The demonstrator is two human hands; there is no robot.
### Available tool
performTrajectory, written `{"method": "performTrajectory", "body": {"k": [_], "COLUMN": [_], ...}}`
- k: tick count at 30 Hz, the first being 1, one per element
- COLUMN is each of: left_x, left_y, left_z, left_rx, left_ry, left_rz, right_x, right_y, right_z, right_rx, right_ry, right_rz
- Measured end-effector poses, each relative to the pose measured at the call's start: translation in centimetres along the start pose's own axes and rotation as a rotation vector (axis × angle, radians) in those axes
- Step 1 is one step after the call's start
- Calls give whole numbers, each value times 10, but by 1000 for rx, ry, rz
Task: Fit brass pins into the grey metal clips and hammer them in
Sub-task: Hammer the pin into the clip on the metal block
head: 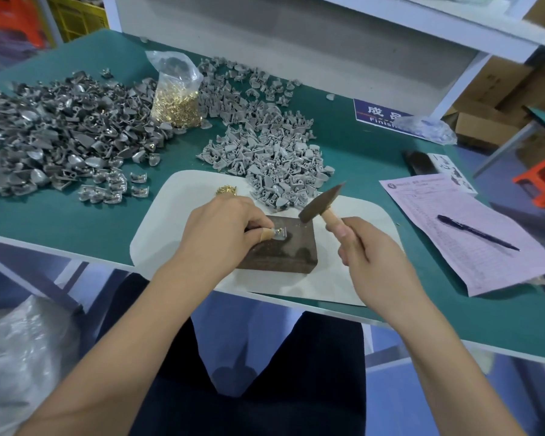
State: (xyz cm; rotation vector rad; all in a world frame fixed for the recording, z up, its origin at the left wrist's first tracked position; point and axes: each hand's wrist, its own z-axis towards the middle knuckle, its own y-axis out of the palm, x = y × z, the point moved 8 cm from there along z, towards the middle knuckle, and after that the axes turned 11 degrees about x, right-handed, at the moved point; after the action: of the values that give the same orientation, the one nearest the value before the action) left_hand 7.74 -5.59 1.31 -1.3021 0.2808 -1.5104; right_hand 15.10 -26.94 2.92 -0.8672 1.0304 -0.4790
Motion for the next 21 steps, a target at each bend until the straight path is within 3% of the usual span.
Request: {"method": "performTrajectory", "body": {"k": [3, 8, 13, 18, 21], "left_x": [1, 0, -2, -1, -2], "left_y": [-2, -2, -3, -4, -4], "left_z": [-1, -1, -4, -4, -4], "left_rx": [34, 61, 72, 85, 95], "left_ry": [15, 22, 37, 26, 31], "left_rz": [16, 37, 53, 41, 62], "right_x": [-8, -24, -33, -33, -34], "right_y": [2, -9, 11, -13, 10], "right_z": [0, 0, -6, -3, -12], "right_rx": [-30, 159, 26, 247, 55], "right_ry": [-51, -112, -142, -106, -94], "right_rz": [-128, -75, -203, -59, -125]}}
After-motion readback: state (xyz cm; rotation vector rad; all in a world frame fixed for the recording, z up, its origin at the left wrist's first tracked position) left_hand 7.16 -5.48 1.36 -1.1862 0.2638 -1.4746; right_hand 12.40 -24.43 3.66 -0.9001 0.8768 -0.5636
